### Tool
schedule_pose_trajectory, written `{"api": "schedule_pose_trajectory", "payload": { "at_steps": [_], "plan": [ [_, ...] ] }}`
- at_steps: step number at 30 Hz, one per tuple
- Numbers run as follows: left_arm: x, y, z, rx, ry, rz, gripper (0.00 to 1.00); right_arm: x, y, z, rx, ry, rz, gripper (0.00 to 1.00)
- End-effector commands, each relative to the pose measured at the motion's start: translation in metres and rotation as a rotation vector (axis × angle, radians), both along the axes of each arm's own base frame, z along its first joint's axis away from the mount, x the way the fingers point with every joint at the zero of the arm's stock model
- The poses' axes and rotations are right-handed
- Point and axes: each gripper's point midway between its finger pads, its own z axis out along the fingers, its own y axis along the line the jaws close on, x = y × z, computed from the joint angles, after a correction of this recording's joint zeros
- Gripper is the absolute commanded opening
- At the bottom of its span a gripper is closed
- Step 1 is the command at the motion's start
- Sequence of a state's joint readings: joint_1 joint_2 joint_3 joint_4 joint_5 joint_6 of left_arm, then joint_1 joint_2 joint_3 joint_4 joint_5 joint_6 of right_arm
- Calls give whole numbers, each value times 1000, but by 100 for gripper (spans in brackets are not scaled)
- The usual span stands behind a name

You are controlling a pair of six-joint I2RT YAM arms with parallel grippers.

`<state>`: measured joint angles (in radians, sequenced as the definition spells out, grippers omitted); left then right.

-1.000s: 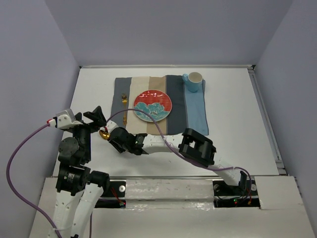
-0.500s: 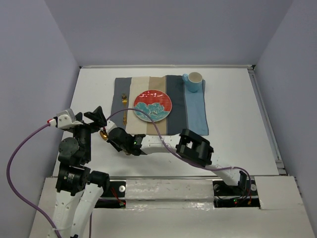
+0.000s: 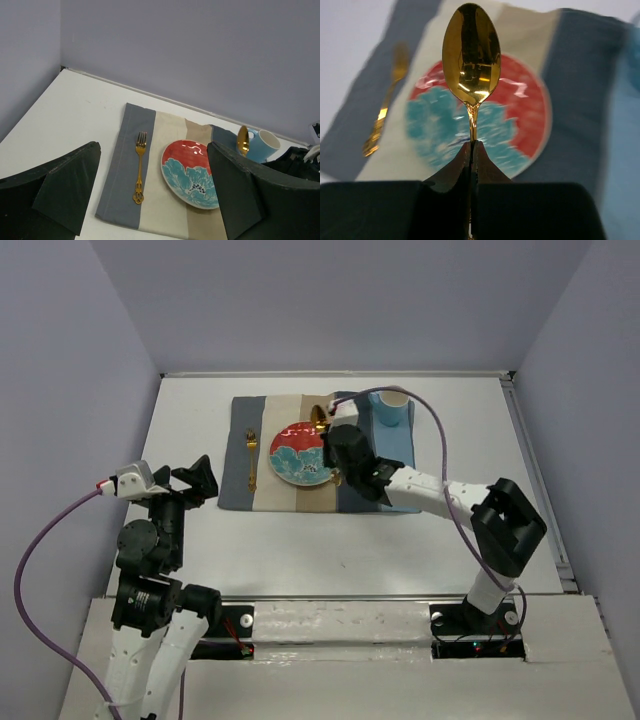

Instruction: Set the dinner table for one person

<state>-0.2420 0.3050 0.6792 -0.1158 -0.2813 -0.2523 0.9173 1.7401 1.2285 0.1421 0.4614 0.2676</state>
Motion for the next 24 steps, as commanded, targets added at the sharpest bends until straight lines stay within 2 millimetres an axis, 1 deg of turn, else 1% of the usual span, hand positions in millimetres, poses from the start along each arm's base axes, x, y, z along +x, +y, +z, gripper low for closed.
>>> {"api": "schedule_pose_trajectory", "payload": {
  "at_steps": [1, 2, 3, 4, 5, 6, 8, 9, 10, 11, 12, 13, 14, 16, 17, 19, 20, 21, 22, 23, 24],
  "plan": [
    [-4, -6, 18, -12, -71, -35, 99, 41, -64, -17, -1, 7, -197, 0],
    [-4, -6, 19, -12, -73, -37, 99, 54, -81, -20, -13, 8, -232, 0],
    [-5, -7, 19, -14, -75, -40, 99, 60, -87, -26, -26, 17, -243, 0],
    [-5, -8, 19, -12, -75, -45, 99, 70, -100, -29, -38, 19, -265, 0],
    [-5, -8, 19, -13, -76, -45, 99, 76, -103, -30, -40, 19, -274, 0],
    [-5, -8, 20, -11, -77, -47, 99, 80, -107, -36, -53, 30, -277, 0],
    [-5, -8, 19, -10, -77, -46, 99, 88, -115, -39, -56, 34, -297, 0],
    [-5, -7, 19, -8, -76, -44, 99, 88, -114, -41, -59, 38, -297, 0],
    [-6, -7, 19, -10, -77, -41, 99, 91, -120, -50, -70, 54, -316, 0],
    [-6, -7, 20, -9, -78, -41, 99, 93, -124, -53, -73, 61, -329, 0],
    [-6, -7, 20, -10, -80, -44, 99, 93, -124, -58, -76, 72, -329, 0],
    [-6, -8, 20, -8, -78, -47, 99, 96, -129, -67, -78, 89, -343, 0],
    [-5, -9, 19, -7, -74, -48, 99, 96, -127, -70, -76, 96, -340, 0],
    [-5, -10, 19, -6, -73, -54, 99, 103, -133, -77, -69, 114, -346, 0],
    [-4, -10, 18, -6, -71, -54, 99, 103, -132, -86, -78, 129, -342, 0],
    [-4, -10, 18, -6, -71, -53, 99, 105, -130, -92, -84, 138, -338, 0],
    [-4, -10, 18, -5, -70, -54, 99, 110, -132, -93, -79, 143, -346, 0],
    [-3, -10, 17, -3, -68, -54, 99, 109, -132, -101, -86, 160, -343, 0],
    [-3, -10, 17, -3, -68, -54, 99, 111, -135, -105, -89, 169, -352, 0],
    [-3, -10, 17, -3, -67, -54, 99, 112, -135, -106, -82, 172, -356, 0],
    [-3, -10, 18, -3, -68, -54, 99, 115, -139, -108, -81, 176, -368, 0]
  ]
}}
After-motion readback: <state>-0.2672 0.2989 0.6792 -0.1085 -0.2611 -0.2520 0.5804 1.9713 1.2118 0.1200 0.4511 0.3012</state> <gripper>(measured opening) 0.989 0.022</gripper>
